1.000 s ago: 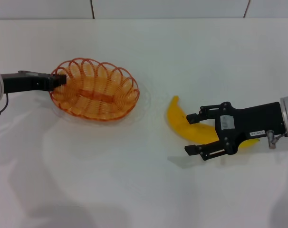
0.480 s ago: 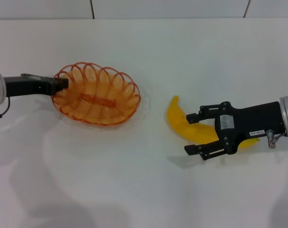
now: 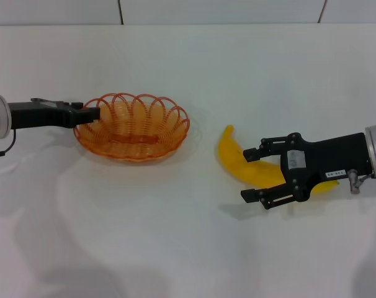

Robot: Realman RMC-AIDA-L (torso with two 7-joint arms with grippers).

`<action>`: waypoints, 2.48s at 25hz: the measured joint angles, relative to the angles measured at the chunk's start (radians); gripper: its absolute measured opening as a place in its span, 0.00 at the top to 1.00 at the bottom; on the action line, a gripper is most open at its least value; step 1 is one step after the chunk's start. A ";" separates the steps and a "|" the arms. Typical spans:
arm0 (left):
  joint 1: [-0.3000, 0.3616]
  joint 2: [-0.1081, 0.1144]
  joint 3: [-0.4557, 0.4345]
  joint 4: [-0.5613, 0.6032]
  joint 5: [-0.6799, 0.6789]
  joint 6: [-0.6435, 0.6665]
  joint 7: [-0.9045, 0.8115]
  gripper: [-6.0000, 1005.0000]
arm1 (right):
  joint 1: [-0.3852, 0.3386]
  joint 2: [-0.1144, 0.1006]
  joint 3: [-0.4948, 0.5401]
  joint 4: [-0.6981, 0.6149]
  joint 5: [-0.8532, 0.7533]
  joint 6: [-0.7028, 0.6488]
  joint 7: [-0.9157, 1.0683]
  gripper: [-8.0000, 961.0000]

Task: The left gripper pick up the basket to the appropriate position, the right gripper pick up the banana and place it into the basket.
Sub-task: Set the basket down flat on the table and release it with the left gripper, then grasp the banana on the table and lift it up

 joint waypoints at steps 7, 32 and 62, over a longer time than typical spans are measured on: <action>0.003 -0.002 0.000 0.011 -0.017 0.002 0.040 0.39 | -0.001 0.000 0.000 0.000 -0.001 -0.001 0.001 0.11; 0.242 -0.007 0.218 0.081 -0.481 0.015 0.588 0.09 | -0.008 0.003 0.003 0.000 0.001 0.000 0.002 0.11; 0.494 0.007 0.110 0.053 -0.629 0.386 0.895 0.10 | -0.021 0.009 0.018 -0.002 0.076 0.017 -0.037 0.11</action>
